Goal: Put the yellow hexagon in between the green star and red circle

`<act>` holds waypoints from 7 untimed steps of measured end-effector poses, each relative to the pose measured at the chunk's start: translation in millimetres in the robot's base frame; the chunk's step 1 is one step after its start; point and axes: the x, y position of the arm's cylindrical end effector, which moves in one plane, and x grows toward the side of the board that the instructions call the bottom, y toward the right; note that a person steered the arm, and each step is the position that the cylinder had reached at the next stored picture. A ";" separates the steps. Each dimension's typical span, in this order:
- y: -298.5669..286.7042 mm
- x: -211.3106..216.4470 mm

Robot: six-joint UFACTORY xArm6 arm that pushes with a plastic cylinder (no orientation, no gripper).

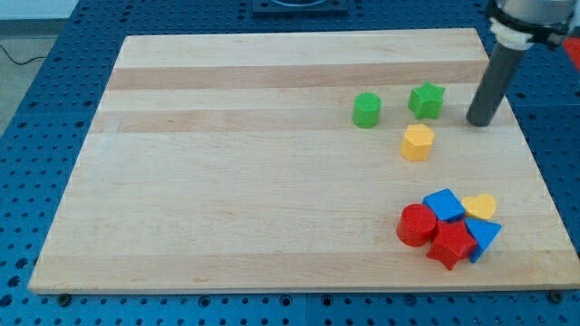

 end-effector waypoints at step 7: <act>-47.9 -12.9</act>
